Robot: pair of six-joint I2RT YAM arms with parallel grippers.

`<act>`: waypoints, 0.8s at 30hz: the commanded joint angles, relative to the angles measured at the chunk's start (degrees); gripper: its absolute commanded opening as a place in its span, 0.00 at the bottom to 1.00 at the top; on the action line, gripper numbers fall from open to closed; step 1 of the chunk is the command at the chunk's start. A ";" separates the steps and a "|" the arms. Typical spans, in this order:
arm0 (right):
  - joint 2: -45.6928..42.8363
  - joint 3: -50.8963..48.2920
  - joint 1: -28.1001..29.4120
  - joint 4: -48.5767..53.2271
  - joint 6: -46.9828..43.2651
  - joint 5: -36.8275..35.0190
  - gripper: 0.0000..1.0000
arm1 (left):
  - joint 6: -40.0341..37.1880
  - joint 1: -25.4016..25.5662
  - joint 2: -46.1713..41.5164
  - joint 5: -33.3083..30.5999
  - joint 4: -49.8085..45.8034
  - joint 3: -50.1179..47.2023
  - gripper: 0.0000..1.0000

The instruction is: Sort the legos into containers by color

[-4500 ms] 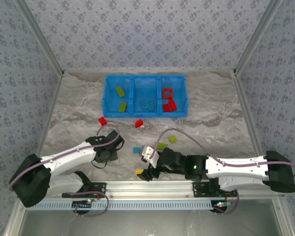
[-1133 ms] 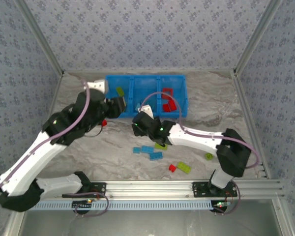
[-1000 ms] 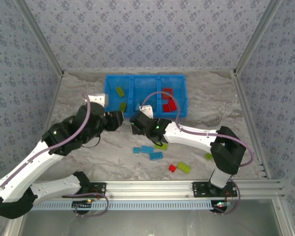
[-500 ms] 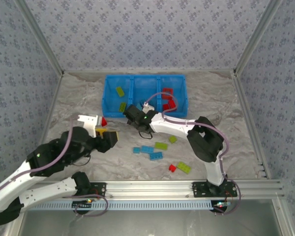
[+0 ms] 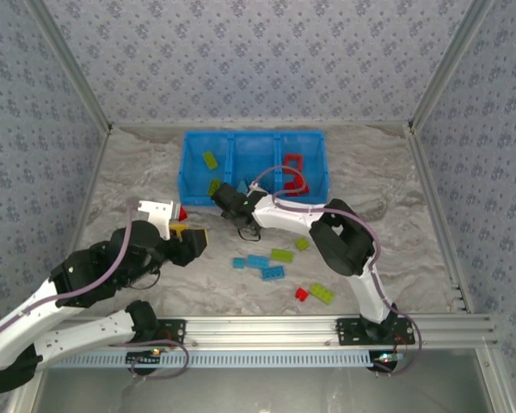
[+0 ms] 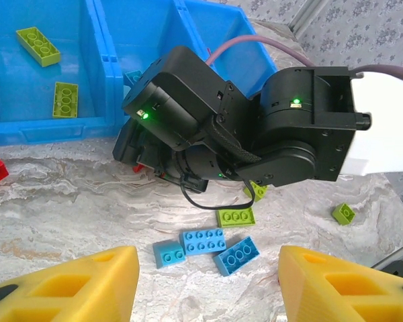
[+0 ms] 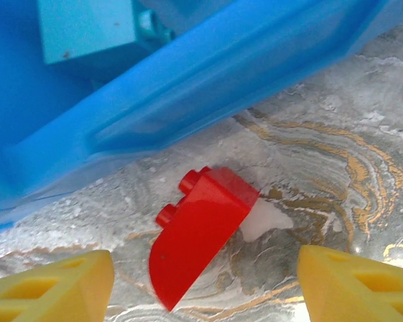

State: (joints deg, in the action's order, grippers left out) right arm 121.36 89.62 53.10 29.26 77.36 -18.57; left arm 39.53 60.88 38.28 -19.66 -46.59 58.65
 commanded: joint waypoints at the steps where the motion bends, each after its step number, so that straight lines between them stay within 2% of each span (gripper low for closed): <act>1: 2.23 2.02 -1.07 2.65 1.65 -1.03 0.73 | -0.68 0.29 0.19 0.98 1.30 0.04 0.57; 10: 4.74 2.84 -1.95 1.55 -0.46 0.46 0.57 | -0.68 0.29 0.77 1.58 1.98 -0.38 0.57; 17: 4.26 2.05 -2.12 1.60 -0.90 0.22 0.26 | -0.81 0.29 1.35 1.74 2.31 -0.38 0.57; 19: 3.09 1.55 -1.80 1.90 -1.73 -0.57 0.20 | -0.78 0.29 1.35 1.89 2.32 -0.43 0.57; 24: -4.87 -2.72 0.16 1.81 -6.81 -5.35 0.17 | -0.79 0.38 2.52 3.71 2.96 0.66 0.57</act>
State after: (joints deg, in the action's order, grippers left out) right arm 122.10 89.03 52.12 29.06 73.82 -19.73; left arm 39.51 60.88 39.75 -17.58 -45.95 58.54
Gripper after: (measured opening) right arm 0.215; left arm 0.572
